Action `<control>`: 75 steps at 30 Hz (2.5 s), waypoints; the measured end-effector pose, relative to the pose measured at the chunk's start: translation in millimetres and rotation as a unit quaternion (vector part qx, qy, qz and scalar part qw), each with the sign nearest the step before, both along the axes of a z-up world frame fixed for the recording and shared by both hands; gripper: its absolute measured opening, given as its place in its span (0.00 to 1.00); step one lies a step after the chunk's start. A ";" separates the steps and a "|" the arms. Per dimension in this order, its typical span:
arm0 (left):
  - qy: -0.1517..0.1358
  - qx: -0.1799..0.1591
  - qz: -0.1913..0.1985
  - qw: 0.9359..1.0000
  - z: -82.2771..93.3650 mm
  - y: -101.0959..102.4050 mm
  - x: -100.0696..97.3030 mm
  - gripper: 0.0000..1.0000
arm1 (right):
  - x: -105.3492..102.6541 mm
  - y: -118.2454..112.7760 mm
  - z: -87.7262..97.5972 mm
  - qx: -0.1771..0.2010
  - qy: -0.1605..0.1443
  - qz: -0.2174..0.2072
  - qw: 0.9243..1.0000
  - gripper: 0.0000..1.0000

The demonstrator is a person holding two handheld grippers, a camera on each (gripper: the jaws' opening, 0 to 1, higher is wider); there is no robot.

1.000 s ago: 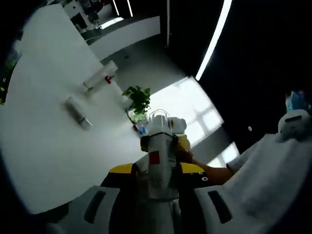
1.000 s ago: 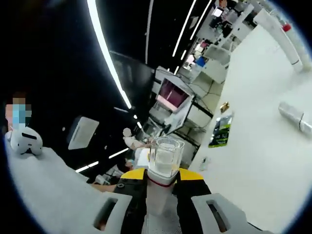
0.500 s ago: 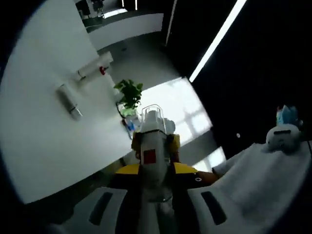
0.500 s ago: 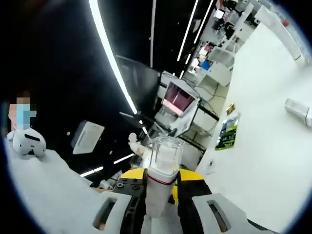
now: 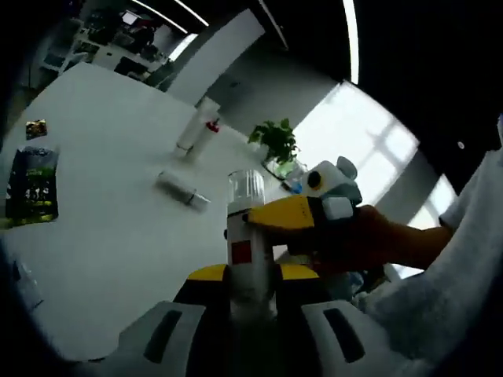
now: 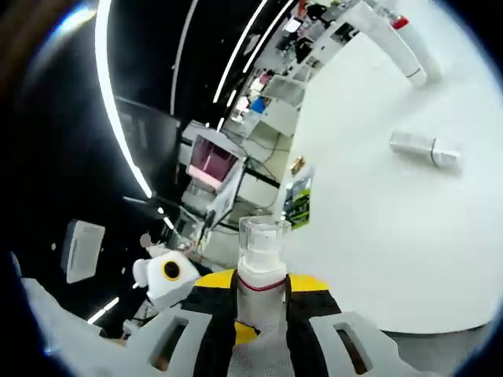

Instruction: Arrange the skincare products in the storage area until every visible bottle or jar stands upright without overlapping.

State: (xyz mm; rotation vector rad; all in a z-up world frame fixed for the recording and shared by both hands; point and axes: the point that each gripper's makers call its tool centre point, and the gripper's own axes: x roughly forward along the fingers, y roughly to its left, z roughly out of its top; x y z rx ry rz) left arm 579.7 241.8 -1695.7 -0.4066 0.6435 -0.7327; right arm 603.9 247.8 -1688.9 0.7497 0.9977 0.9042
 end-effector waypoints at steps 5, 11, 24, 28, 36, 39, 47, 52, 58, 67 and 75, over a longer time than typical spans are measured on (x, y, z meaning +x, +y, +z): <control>-0.044 0.140 -0.027 0.989 -18.6 -0.7 -3.9 0.18 | -3.5 -1.3 -15.7 -0.034 0.006 -0.012 0.999 0.19; -0.079 0.159 -0.038 0.983 -15.3 -1.3 -3.3 0.18 | -3.5 -3.8 -9.8 -0.016 -0.039 0.004 0.999 0.17; -0.040 -0.033 -0.123 0.991 11.1 -33.5 -24.2 0.22 | -20.5 -12.4 42.6 0.070 -0.161 0.171 0.970 0.16; -0.018 -0.098 -0.143 0.985 24.0 -40.4 -31.8 0.22 | -32.4 -15.0 56.1 0.102 -0.183 0.220 0.953 0.16; 0.032 -0.224 -0.200 0.953 52.8 -52.3 -52.9 0.21 | -52.1 -19.7 81.0 0.171 -0.185 0.281 0.926 0.16; 0.036 -0.256 -0.213 0.942 62.6 -54.8 -58.0 0.20 | -59.5 -20.5 86.4 0.189 -0.176 0.298 0.919 0.16; 0.050 -0.271 -0.210 0.938 65.8 -51.4 -58.1 0.19 | -57.3 -19.0 86.0 0.203 -0.146 0.278 0.928 0.17; 0.021 -0.216 -0.166 0.962 52.7 -44.4 -42.9 0.18 | -45.0 -17.5 74.3 0.172 -0.152 0.250 0.941 0.15; 0.009 -0.147 -0.116 0.982 34.7 -37.4 -26.8 0.18 | -28.7 -15.0 53.7 0.106 -0.153 0.212 0.959 0.16; -0.008 -0.059 -0.039 0.997 17.8 -23.1 -4.7 0.18 | -9.1 -2.7 35.8 0.040 -0.133 0.108 0.984 0.19; -0.038 0.094 0.005 0.995 2.0 -3.0 12.8 0.18 | 4.4 -3.5 22.5 -0.032 -0.111 0.016 0.993 0.16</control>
